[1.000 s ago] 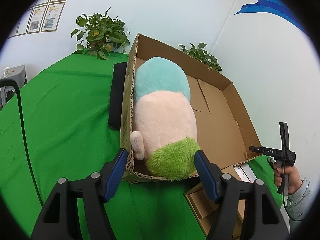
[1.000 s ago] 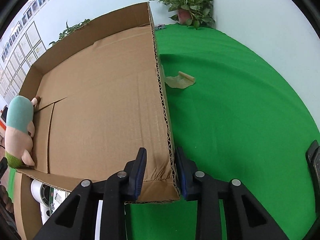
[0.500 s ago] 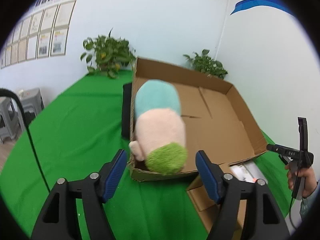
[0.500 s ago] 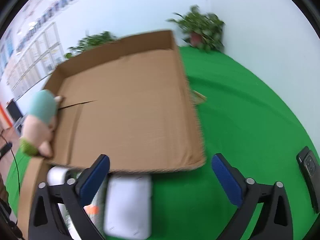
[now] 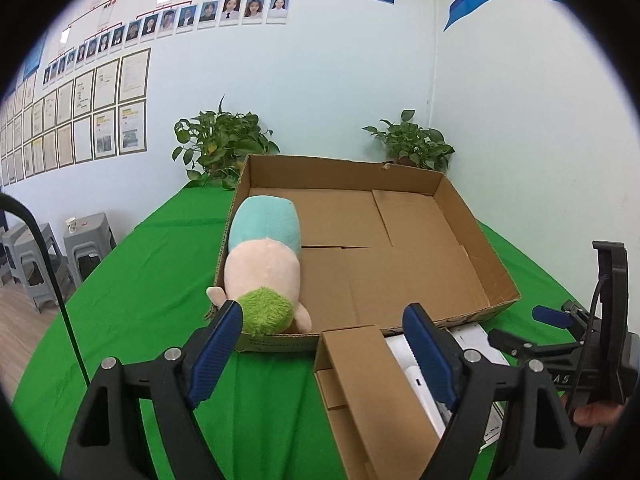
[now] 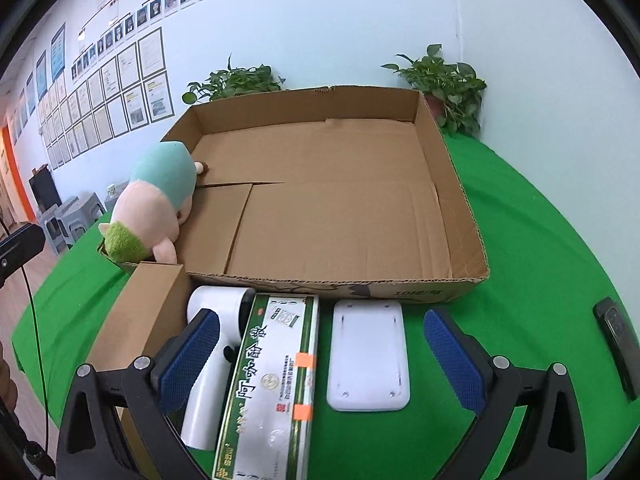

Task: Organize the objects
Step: 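Move the right tool back toward the long cardboard insert, then grasp the long cardboard insert by its wall with the right tool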

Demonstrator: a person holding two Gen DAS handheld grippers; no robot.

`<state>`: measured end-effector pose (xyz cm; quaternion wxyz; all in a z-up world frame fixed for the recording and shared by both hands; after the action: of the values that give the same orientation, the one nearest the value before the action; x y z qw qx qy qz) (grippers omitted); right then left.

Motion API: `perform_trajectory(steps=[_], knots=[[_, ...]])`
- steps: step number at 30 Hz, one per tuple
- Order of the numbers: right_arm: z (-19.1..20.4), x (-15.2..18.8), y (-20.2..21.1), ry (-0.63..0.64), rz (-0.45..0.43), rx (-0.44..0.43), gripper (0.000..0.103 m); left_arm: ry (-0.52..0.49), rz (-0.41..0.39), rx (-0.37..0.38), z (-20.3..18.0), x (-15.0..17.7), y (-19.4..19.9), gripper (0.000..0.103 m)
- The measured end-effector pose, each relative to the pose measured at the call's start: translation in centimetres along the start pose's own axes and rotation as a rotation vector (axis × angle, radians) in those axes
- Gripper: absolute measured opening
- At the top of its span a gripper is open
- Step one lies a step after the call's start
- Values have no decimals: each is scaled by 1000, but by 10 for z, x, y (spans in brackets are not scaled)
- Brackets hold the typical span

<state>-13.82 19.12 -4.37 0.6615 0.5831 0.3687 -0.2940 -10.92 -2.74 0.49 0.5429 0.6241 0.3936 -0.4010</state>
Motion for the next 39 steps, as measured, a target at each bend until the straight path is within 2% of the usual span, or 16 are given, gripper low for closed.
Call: perform_trajectory(steps=[7, 13, 18, 21, 24, 26, 29, 32, 35, 38, 39], knots=[[12, 0, 24, 65, -60, 27, 103, -37, -29, -24, -20, 2, 6, 82], [17, -3, 39, 105, -104, -1, 102, -26, -19, 14, -27, 7, 12, 82], [24, -9, 58, 113, -156, -83, 103, -21, 13, 20, -27, 10, 15, 82], [37, -8, 76, 131, -176, -193, 103, -9, 31, 31, -24, 11, 16, 81], [62, 5, 98, 124, -117, -405, 103, 26, 74, 71, -19, 16, 16, 81], [80, 20, 107, 106, -46, -530, 103, 44, 110, 106, -18, 25, 14, 81], [101, 45, 104, 80, 66, -598, 103, 78, 188, 161, -17, 44, 6, 81], [117, 68, 92, 100, 156, -561, 103, 163, 304, 242, -15, 71, -6, 81], [128, 76, 87, 138, 192, -522, 103, 225, 398, 291, -14, 94, -16, 80], [137, 81, 84, 174, 217, -481, 103, 281, 479, 339, -14, 113, -24, 67], [143, 88, 84, 182, 230, -470, 103, 294, 487, 352, -14, 115, -24, 67]])
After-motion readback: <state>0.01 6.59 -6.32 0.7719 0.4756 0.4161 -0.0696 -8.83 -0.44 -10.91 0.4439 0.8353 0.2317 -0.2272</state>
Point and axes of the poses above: each gripper's, at about its wrist camera, not at the fingertips, and y roughly against the way its jaws point, z to its left, x to its underside, the point moved 8 cm from there along -y, roughly the way its jaws point, and after that the axes turned 5 degrees about -z, right-handed, at the moved point
